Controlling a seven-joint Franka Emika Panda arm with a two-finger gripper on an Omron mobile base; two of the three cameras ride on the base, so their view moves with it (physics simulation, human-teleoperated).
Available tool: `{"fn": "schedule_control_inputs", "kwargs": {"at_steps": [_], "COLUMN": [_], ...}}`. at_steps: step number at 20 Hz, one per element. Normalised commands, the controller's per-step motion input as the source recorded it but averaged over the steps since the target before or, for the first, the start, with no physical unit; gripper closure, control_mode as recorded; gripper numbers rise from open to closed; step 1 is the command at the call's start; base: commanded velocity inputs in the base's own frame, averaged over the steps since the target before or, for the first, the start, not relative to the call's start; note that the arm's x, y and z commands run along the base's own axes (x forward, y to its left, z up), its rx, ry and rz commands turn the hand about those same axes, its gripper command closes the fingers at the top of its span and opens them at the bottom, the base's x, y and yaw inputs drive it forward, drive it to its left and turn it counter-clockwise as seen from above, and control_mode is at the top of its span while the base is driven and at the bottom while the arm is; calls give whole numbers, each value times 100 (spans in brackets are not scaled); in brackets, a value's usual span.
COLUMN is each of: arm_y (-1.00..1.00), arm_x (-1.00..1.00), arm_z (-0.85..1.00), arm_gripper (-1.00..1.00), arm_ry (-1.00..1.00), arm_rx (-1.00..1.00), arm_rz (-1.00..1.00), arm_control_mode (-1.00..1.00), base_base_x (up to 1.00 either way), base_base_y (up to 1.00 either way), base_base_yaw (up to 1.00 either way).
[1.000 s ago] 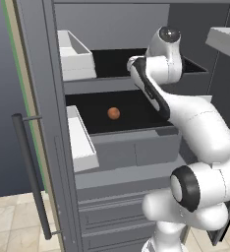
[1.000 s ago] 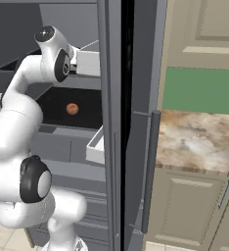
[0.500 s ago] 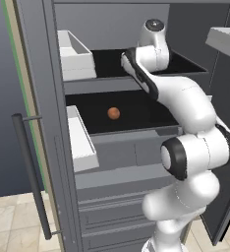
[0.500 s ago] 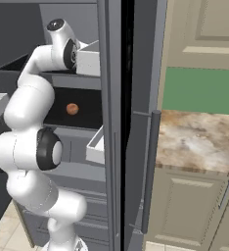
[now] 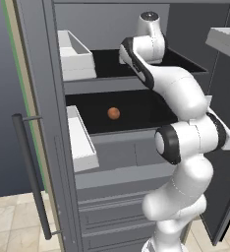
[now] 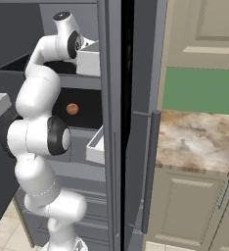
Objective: Grab the onion and garlic from the fridge, place them in the blender, close the lid, and turn on the blender to create a marinade.
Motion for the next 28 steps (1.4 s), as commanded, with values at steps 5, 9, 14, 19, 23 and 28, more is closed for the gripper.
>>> {"fn": "schedule_control_inputs", "kwargs": {"at_steps": [5,9,14,19,23,28], "arm_y": [-7,0,6,22,18,-2], "arm_x": [-38,-59,-100,-100,-100,-100], "arm_z": [-70,-24,-5,0,9,1], "arm_gripper": [100,100,100,100,100,100], "arm_ry": [0,-3,-25,-57,-53,-7], "arm_rx": [0,0,0,0,0,2], "arm_rz": [0,0,1,4,3,4], "arm_control_mode": [-100,-100,-100,-100,-100,-100], "base_base_x": [0,0,0,0,0,0], "base_base_y": [0,0,0,0,0,0], "base_base_yaw": [0,0,0,0,0,0]}}
